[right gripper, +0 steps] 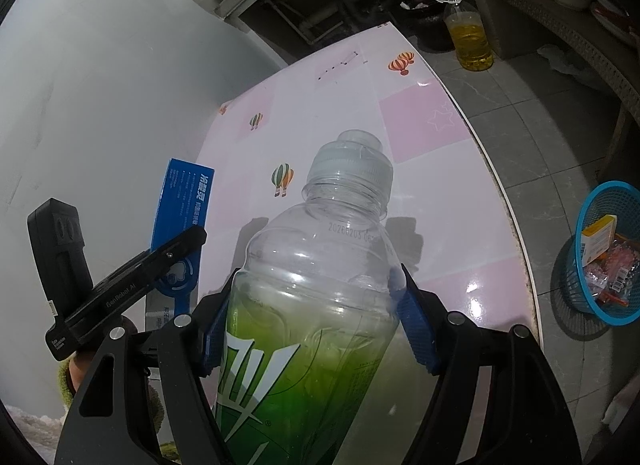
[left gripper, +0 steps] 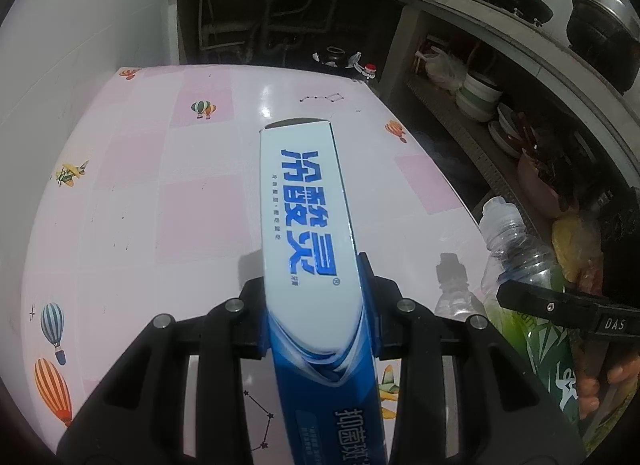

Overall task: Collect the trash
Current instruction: 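Lift the toothpaste box and bottle up off the table, then carry the toothpaste box and bottle over the blue wastebasket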

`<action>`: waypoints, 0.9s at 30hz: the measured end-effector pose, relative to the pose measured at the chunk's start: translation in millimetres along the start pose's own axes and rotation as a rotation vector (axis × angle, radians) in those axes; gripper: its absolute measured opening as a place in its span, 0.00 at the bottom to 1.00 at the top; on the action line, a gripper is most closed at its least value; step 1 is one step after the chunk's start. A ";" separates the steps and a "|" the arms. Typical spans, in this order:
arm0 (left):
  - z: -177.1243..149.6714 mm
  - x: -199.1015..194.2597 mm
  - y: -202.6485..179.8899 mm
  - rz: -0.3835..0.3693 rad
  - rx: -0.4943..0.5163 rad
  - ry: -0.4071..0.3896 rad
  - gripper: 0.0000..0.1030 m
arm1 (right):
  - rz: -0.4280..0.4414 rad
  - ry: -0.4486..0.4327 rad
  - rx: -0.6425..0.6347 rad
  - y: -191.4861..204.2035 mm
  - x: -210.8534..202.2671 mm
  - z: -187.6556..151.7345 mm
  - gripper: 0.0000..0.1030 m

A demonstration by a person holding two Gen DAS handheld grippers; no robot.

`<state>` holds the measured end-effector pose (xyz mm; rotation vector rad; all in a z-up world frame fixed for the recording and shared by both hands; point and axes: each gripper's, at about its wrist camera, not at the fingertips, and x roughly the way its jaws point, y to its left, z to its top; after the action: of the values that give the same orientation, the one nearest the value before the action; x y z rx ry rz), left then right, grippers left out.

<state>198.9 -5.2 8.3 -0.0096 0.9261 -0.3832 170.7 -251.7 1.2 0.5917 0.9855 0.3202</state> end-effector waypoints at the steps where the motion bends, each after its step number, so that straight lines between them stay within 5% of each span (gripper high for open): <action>1: 0.8 -0.6 0.0 -0.001 0.000 -0.003 0.32 | 0.001 -0.001 0.000 -0.6 -0.8 0.0 0.68; 14: 23.4 -10.4 -14.9 -0.047 0.040 -0.047 0.32 | 0.050 -0.051 0.048 -18.1 -27.5 0.4 0.68; 27: 62.0 -3.3 -95.7 -0.192 0.175 -0.087 0.32 | 0.020 -0.208 0.166 -71.0 -99.4 -5.9 0.68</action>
<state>215.0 -103.0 64.8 0.0448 0.8052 -0.6365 113.0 -357.1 24.1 0.7698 0.8104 0.1909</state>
